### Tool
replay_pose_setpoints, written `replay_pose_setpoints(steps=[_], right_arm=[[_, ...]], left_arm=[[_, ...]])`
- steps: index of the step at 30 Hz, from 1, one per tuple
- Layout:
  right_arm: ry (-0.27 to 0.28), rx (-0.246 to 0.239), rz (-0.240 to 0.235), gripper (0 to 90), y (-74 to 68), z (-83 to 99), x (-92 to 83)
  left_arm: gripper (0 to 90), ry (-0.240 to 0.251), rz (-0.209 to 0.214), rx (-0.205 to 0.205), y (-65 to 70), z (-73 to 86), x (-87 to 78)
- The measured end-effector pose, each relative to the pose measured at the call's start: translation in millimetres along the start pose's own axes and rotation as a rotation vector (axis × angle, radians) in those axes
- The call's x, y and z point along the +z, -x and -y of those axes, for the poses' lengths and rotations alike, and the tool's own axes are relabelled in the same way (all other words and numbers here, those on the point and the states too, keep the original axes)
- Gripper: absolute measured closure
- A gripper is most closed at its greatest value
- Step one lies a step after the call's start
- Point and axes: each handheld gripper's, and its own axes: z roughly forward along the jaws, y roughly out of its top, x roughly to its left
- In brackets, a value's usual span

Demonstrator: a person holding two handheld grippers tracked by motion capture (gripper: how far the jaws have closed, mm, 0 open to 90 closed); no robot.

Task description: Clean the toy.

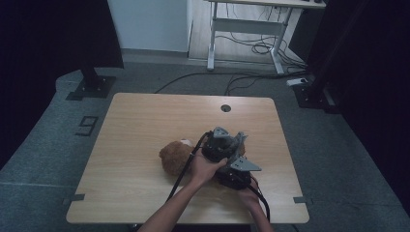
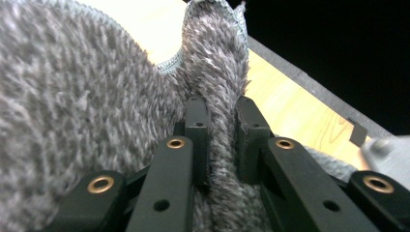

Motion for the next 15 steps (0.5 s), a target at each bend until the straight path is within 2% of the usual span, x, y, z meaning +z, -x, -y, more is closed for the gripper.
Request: replay_pose_setpoints(steps=[2, 6, 9, 11, 12, 13, 15], right_arm=[[0.002, 0.001, -0.001, 43.8, 0.1, 0.7, -0.1], [0.006, 0.009, 0.009, 43.8, 0.5, 0.9, -0.2], [0.011, 0.030, 0.014, 44.0, 1.8, 2.2, -0.2], [0.015, 0.034, 0.013, 44.2, 2.2, 2.3, 0.4], [0.016, 0.028, 0.015, 44.6, 1.5, 2.0, 0.8], [0.014, 0.008, 0.022, 44.8, -0.7, 1.4, 1.1], [0.011, -0.009, 0.031, 45.1, -4.2, 0.9, 2.0]], left_arm=[[78.9, 0.011, -0.022, 0.012, -3.5, 3.5, -10.0], [79.0, -0.002, -0.142, 0.077, -15.2, 10.5, -35.5], [78.9, -0.005, -0.193, 0.067, -33.9, 25.4, -56.3], [79.0, 0.011, -0.175, 0.036, -47.4, 38.0, -69.7], [78.9, 0.027, -0.142, 0.010, -53.9, 43.5, -79.6], [78.9, 0.037, -0.132, 0.000, -56.5, 45.6, -85.6], [78.9, 0.060, -0.136, -0.001, -61.0, 49.4, -99.0]])
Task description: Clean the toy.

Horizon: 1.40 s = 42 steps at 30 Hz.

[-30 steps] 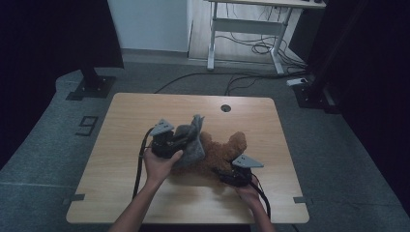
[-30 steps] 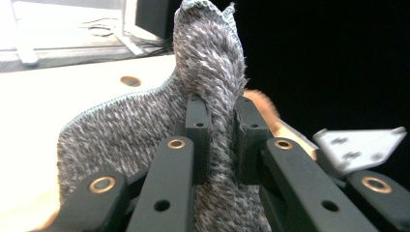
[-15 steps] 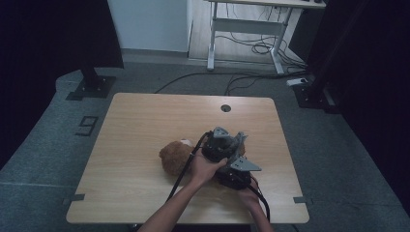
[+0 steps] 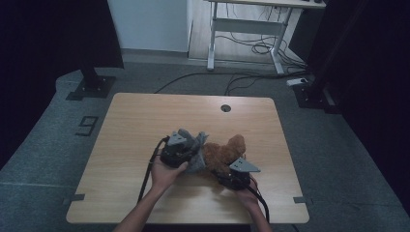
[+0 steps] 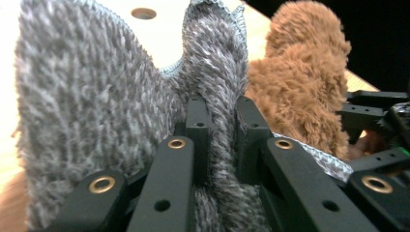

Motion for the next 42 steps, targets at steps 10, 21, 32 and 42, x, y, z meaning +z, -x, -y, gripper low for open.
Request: replay_pose_setpoints(steps=[10, 21, 32, 42], right_arm=[[0.000, 0.007, -0.010, 45.1, 1.6, 1.1, -0.1], [-0.003, 0.024, -0.018, 45.1, 4.7, 2.9, -0.5], [-0.003, 0.041, -0.018, 45.1, 6.6, 3.0, 0.1], [-0.007, 0.039, -0.023, 45.0, 8.4, 3.1, -0.2]], left_arm=[[78.0, 0.078, -0.015, -0.087, -29.1, 15.1, -34.4], [78.2, 0.048, -0.060, -0.224, -75.5, 41.2, -48.0], [77.3, 0.092, 0.040, -0.024, 6.5, -38.7, -30.1], [77.1, -0.028, 0.106, 0.085, 90.4, -83.9, 53.7]])
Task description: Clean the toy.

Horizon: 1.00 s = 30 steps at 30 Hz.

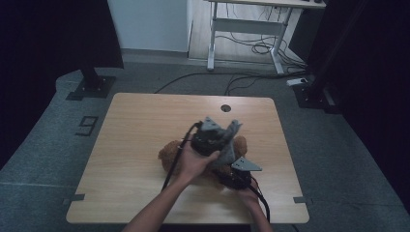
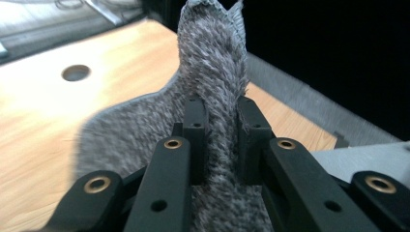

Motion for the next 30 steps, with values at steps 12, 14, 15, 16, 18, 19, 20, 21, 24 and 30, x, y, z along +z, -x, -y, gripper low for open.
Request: replay_pose_setpoints(steps=[12, 14, 15, 16, 18, 19, 20, 21, 24, 30], right_arm=[[-0.015, -0.003, 0.009, 45.1, -2.7, 1.8, 1.2], [-0.013, -0.004, 0.015, 45.1, -3.4, 1.9, 1.1], [-0.015, 0.000, 0.012, 45.1, -3.6, 1.8, 0.9], [-0.015, 0.001, 0.012, 45.1, -3.5, 1.8, 0.9], [-0.013, 0.004, 0.011, 45.1, -3.0, 1.7, 1.0], [-0.014, 0.004, 0.010, 45.1, -2.8, 1.6, 0.9], [-0.013, 0.005, 0.011, 45.1, -2.8, 1.5, 0.9], [-0.014, 0.004, 0.011, 45.1, -2.6, 1.6, 0.9], [-0.010, 0.023, 0.002, 45.1, 0.1, 1.9, 0.6], [-0.013, -0.015, 0.010, 45.1, -6.0, 0.3, 2.3]], left_arm=[[78.1, -0.117, -0.071, 0.059, 1.0, 39.5, 39.0], [78.1, -0.103, -0.088, 0.067, -1.5, 43.6, 30.3], [78.1, -0.102, -0.102, 0.076, -4.1, 46.0, 24.4], [78.0, -0.093, -0.132, 0.087, -6.1, 49.1, 18.8], [77.9, -0.084, -0.180, 0.112, -12.9, 55.8, 6.4], [77.9, -0.078, -0.197, 0.110, -17.6, 59.2, -0.1], [77.9, -0.074, -0.224, 0.111, -22.4, 62.5, -6.8], [77.8, -0.073, -0.253, 0.109, -28.1, 65.8, -13.3], [77.9, -0.072, -0.247, 0.045, -53.7, 79.7, -31.2], [78.4, -0.013, -0.135, -0.044, -73.7, 97.9, -58.9]])
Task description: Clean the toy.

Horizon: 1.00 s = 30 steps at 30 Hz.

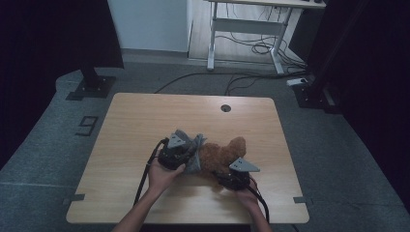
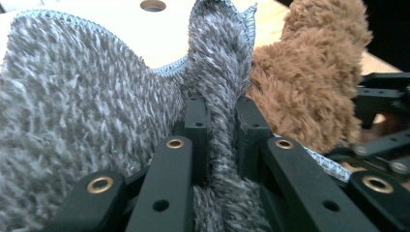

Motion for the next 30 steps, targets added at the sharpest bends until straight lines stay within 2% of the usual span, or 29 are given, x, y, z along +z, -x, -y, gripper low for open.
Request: replay_pose_setpoints(steps=[4, 7, 11, 13, 15, 16, 19, 21, 23, 25, 28, 30], right_arm=[[-0.002, 0.001, -0.004, 45.2, 0.3, 0.9, -0.5], [0.000, 0.003, -0.006, 45.1, 0.6, 0.9, -0.3], [-0.002, 0.006, -0.008, 45.1, 1.6, 1.0, -0.5], [-0.003, 0.011, -0.009, 45.1, 2.9, 1.3, -0.6], [-0.001, 0.021, -0.012, 45.2, 4.3, 2.0, -0.4], [0.000, 0.030, -0.013, 45.2, 5.3, 2.4, -0.5], [0.000, 0.030, -0.016, 45.2, 5.9, 2.9, -0.7], [0.001, 0.033, -0.015, 45.2, 5.8, 3.0, -0.5], [0.002, 0.037, -0.016, 45.2, 6.4, 3.3, -0.4], [0.000, 0.041, -0.015, 45.3, 6.8, 3.4, -0.5], [0.002, 0.051, -0.016, 45.3, 8.4, 4.4, -0.9], [0.004, 0.053, -0.016, 45.3, 8.5, 4.7, -0.9]], left_arm=[[78.4, 0.035, 0.021, -0.036, -8.4, 5.2, -11.5], [78.3, 0.059, 0.012, -0.057, -16.7, 7.3, -21.0], [77.9, 0.091, -0.040, -0.099, -32.5, 11.5, -34.4], [77.5, 0.084, -0.074, -0.115, -43.3, 16.8, -40.1], [77.4, 0.038, -0.091, -0.144, -55.7, 26.7, -40.4], [77.4, 0.023, -0.090, -0.161, -61.7, 33.9, -38.7], [77.3, 0.026, -0.068, -0.247, -77.6, 51.8, -39.0], [77.4, 0.039, -0.056, -0.270, -81.6, 56.2, -40.4], [77.4, 0.062, -0.064, -0.257, -78.1, 53.2, -43.4], [77.5, 0.093, -0.068, -0.226, -69.3, 44.1, -47.6], [77.5, 0.125, -0.054, -0.155, -48.5, 24.5, -50.2], [77.4, 0.126, -0.034, -0.103, -31.7, 11.2, -45.9]])
